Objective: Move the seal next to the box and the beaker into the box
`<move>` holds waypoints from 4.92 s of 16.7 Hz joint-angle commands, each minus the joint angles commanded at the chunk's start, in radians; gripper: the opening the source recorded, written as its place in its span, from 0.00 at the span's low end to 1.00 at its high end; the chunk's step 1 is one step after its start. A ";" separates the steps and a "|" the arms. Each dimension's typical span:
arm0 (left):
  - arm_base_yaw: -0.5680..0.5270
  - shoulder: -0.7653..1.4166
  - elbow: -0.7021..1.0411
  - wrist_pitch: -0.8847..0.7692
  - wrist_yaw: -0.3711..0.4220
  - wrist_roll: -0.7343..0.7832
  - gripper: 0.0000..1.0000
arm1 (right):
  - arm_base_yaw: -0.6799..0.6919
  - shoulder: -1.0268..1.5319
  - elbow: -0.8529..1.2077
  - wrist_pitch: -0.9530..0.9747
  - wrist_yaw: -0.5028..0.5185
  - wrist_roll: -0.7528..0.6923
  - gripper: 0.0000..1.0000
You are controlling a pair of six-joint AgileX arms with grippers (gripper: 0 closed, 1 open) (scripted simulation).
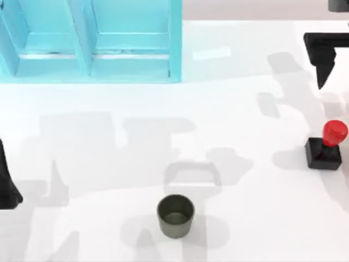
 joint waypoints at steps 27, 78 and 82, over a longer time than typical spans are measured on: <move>0.000 0.000 0.000 0.000 0.000 0.000 1.00 | 0.708 0.085 -0.496 0.594 -0.005 0.708 1.00; 0.000 0.000 0.000 0.000 0.000 0.000 1.00 | 0.229 -0.284 -0.605 0.335 -0.001 0.224 0.00; 0.000 0.000 0.000 0.000 0.000 0.000 1.00 | -0.130 -0.320 -0.641 0.344 0.014 -0.135 0.00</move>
